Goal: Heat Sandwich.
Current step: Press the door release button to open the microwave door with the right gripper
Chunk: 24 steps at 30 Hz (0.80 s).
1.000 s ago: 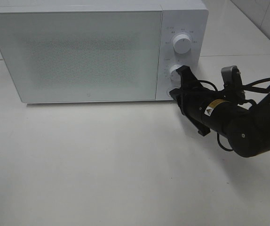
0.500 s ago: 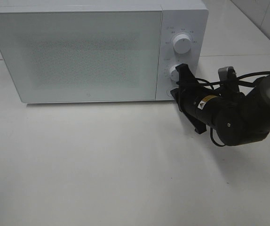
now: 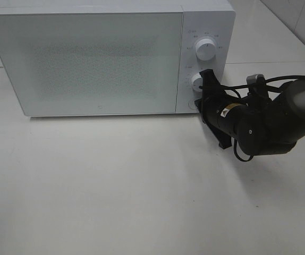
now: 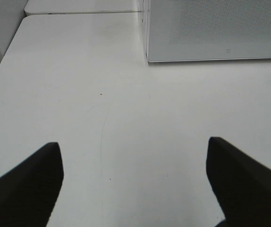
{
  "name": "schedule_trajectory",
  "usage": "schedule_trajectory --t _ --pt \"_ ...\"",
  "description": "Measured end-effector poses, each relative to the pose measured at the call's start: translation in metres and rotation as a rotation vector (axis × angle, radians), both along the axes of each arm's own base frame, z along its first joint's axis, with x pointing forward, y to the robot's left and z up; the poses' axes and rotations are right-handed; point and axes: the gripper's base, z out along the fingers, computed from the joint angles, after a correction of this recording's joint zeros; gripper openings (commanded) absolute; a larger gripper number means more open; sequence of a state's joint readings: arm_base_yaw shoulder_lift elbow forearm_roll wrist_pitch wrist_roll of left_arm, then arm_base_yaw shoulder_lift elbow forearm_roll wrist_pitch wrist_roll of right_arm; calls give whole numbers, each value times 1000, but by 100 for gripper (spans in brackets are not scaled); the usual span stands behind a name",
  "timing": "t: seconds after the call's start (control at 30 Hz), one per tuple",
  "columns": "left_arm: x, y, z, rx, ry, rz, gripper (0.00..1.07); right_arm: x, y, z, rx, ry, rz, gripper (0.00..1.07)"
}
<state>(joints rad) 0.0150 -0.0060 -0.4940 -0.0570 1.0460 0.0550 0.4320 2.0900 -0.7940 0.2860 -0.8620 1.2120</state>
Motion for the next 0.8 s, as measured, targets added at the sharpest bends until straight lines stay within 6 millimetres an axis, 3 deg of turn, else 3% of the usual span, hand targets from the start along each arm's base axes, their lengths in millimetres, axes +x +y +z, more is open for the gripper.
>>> schedule_trajectory --t 0.6,0.8 --pt "0 0 0 0 0 0 76 8 4 2 4 39 -18 3" --pt "0 0 0 0 0 0 76 8 5 -8 11 30 -34 3"
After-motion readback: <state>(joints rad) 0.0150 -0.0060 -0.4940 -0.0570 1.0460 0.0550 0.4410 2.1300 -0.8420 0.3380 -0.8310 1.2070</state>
